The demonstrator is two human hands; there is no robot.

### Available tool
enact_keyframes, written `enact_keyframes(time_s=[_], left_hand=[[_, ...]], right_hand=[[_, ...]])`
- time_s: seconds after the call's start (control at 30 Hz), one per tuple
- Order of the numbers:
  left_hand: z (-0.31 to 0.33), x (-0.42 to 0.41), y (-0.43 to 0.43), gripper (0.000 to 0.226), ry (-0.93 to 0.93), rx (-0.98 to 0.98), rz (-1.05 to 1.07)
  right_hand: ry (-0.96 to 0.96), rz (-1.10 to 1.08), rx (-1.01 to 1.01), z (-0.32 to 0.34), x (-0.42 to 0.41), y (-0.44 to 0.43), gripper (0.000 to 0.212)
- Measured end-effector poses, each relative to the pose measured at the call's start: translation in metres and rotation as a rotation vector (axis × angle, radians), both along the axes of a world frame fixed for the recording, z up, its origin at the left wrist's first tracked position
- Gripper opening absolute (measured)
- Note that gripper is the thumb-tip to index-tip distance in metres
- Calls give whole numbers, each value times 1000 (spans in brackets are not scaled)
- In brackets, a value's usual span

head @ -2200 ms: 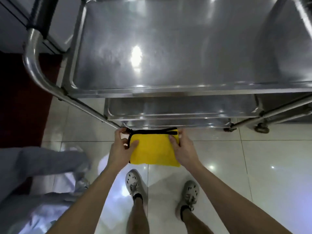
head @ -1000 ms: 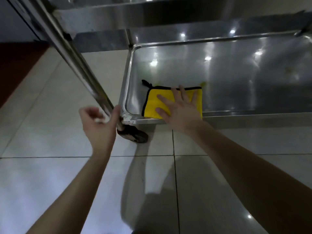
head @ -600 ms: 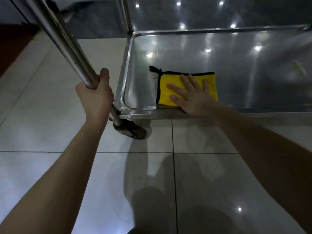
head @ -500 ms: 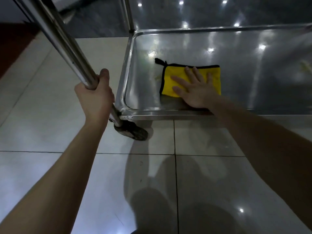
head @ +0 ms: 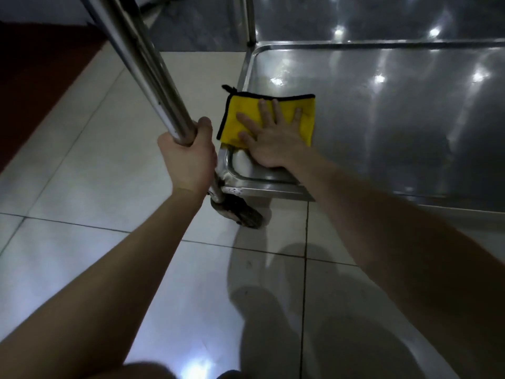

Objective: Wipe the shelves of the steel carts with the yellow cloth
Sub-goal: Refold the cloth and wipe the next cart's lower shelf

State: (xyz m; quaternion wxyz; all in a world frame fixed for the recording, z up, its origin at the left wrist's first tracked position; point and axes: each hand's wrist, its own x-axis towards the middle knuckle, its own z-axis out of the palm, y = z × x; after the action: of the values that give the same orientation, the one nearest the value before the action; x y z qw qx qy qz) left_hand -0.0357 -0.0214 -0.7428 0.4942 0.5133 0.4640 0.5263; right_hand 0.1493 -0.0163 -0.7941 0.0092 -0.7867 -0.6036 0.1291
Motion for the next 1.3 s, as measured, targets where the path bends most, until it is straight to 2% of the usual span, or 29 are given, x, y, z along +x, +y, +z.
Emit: enact_keyframes(time_s=[0.13,0.23,0.33,0.57,0.73,0.83,0.97,1.1,1.23,1.3], left_hand=[[3,-1,-3,40,3,-23,-16],[3,-3,-2,42,-3,-31,-23],[4,-1,-1,38,-15,-26,-38],[-7,-3,9,38,-12,20,-26],[-9,-1,10,39,-36,35,-5],[-7,0,8,42,-30,43,6],[-2,2,4,48,-1,22,15],[4,3,0,35,27,5,41],[12,2,-2,37,63,-41,30],[13,0,-1,31,117,-34,14]], right_hand=[[3,128,28,-11,-28,-66,60],[32,191,-32,-11,4,-88,64],[28,94,-40,-10,56,-93,69],[4,-146,-16,-10,112,-7,72],[-16,-125,-33,4,104,70,72],[-15,-102,-18,4,70,76,69],[-2,17,8,-1,12,44,67],[9,154,45,-10,-27,-10,64],[54,178,-10,-7,-14,-51,64],[55,162,-45,-4,13,-76,64]])
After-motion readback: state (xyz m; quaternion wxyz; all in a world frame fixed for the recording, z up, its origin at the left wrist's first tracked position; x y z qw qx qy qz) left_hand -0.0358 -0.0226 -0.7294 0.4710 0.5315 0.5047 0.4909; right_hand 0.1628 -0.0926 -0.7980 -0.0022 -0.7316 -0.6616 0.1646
